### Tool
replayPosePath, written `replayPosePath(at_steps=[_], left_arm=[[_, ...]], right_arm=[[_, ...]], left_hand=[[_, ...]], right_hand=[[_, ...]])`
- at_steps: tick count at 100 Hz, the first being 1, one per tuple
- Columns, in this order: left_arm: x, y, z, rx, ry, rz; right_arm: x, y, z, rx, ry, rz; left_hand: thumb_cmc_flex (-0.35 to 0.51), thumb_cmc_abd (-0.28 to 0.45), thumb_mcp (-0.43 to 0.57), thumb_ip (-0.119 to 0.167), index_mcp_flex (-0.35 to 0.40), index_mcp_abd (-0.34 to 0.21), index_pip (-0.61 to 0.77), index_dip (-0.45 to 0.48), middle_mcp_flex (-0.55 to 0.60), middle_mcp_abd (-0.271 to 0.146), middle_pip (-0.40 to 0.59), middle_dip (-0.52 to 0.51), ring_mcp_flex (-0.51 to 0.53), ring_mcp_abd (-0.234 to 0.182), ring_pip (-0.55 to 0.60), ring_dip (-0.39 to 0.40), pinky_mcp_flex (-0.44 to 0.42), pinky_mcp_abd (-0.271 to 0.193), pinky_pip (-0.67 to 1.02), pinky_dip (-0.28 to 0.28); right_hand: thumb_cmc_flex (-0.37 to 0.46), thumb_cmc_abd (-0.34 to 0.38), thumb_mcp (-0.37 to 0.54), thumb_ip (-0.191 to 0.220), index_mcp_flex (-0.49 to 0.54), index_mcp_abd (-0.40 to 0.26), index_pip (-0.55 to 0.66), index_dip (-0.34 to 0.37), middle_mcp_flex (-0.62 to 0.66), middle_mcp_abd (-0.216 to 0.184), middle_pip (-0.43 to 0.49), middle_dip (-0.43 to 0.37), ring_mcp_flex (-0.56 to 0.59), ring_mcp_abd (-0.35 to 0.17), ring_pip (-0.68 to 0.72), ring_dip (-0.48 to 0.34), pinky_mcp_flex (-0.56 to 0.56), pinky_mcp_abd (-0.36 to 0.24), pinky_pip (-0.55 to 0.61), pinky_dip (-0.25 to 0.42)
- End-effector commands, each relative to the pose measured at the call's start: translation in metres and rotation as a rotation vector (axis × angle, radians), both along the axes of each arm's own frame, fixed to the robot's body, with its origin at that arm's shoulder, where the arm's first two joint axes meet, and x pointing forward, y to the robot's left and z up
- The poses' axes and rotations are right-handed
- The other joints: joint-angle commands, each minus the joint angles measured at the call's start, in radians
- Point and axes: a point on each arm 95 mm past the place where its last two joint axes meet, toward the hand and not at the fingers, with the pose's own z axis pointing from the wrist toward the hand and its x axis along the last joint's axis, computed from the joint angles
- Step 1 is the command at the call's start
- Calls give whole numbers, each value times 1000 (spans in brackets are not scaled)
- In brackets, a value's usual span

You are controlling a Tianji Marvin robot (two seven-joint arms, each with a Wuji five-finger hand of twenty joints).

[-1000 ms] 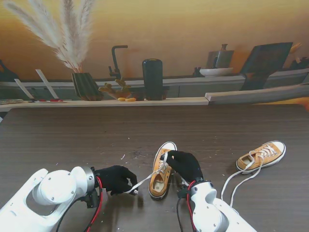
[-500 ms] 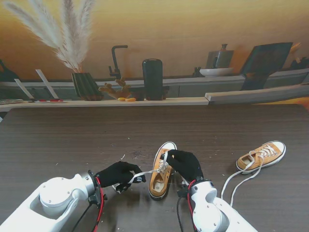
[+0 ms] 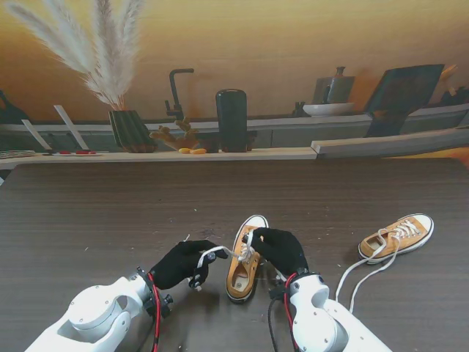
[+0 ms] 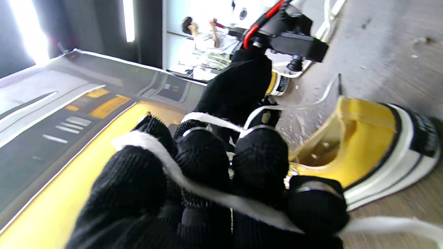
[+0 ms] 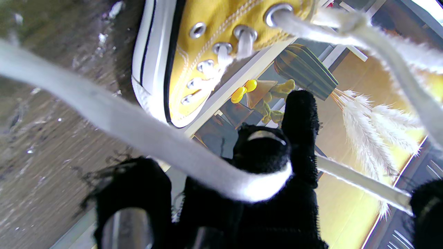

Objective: Tie the shoelaces into a bow on the shoes

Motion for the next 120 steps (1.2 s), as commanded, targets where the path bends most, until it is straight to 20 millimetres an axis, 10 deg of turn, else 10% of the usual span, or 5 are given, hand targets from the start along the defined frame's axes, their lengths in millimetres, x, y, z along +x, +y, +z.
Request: replayPosePath(at_steps=[1,53,120], left_arm=[[-6,-7,-4,1,6,-11],[-13,-19,-18,-54,0,200],[-17,-39,-32,68,-185,288]], right_arm=[[-1,1,0,-6,10,13],[-5,1,2,22,-6,44],[-8,10,11,145,24,118]], left_hand=[[-42,19,-59,-26,11,-176,-16,-25,-4,2,-10,22,13,9,-15,30,-3,11,21,23],[-72,29,6,-61,-133,-193,-337,-98,-81,-3,-52,38,-63,10,-51,47,-84,26,-43,92],[-155,-99,197,-111,-253,-228,-412,-135,-201,7,-111,27,-179,29,-122,61,-209,43,-141,146]], right_hand=[[11,-8,-8,-3,-5,-30,-9,18,95,150,23,17,-5,-240,90,32,29,5,287,-1],[36,-63,-17,-15,15,-43,5,23,92,139,24,16,-5,-240,90,32,28,2,287,-10],[100,-144,-30,-31,51,-52,25,26,52,131,12,9,-6,-226,58,38,26,-20,273,-51]])
